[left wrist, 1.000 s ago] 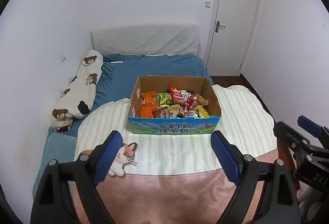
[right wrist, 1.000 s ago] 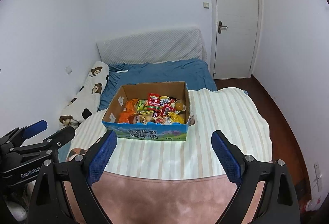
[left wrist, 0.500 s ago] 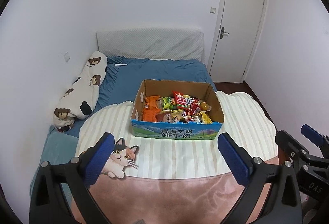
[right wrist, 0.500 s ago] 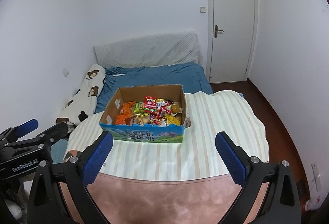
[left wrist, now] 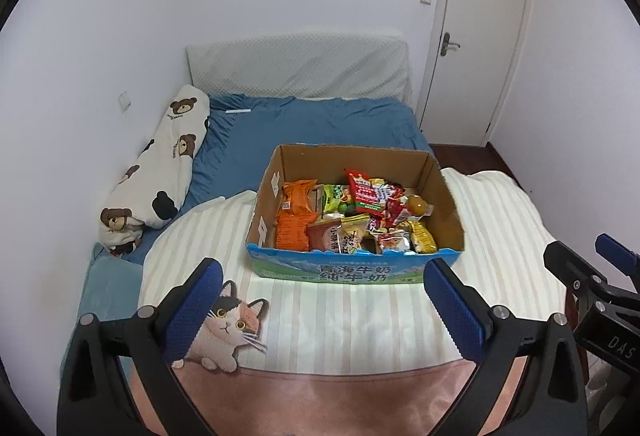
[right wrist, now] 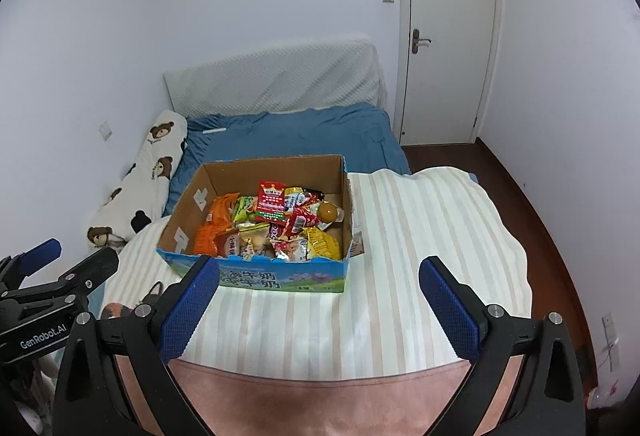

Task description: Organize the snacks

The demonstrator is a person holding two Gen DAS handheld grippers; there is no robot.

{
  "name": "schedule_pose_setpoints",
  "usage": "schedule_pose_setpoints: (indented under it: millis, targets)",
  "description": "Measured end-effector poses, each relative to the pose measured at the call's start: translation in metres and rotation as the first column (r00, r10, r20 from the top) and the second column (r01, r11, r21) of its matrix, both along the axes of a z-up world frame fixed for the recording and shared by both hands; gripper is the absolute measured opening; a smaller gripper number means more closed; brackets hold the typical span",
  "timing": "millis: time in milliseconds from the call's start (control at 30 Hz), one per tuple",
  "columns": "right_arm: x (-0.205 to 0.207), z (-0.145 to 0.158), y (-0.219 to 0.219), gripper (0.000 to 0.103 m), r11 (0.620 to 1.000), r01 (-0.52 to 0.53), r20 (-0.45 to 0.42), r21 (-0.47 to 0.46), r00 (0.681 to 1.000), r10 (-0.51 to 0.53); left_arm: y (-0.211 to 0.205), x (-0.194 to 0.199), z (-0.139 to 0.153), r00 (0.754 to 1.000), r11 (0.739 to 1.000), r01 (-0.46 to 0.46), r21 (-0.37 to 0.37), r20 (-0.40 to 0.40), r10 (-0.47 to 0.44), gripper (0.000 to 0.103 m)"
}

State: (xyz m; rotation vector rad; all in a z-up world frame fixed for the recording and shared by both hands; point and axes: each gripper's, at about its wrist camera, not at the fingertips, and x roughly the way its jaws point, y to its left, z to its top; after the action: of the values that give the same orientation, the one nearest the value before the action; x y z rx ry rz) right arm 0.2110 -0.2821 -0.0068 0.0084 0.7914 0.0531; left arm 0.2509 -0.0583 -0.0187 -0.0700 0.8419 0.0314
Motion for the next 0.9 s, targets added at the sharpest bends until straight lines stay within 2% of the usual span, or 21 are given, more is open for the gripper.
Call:
schedule_pose_setpoints:
  millis: [300,900]
  targets:
    - [0.043,-0.026,0.000,0.102,1.000,0.027,-0.045,-0.014,0.999,-0.028,0.001,0.034,-0.020,0.999,1.000,-0.015,0.021,-0.040,0.016,0.103]
    - [0.057,-0.037,0.000,0.102,0.998,0.048,-0.073,-0.030,0.996,-0.050,-0.003,0.045,-0.027,0.998,1.000,-0.001,0.030,-0.063,0.003,0.103]
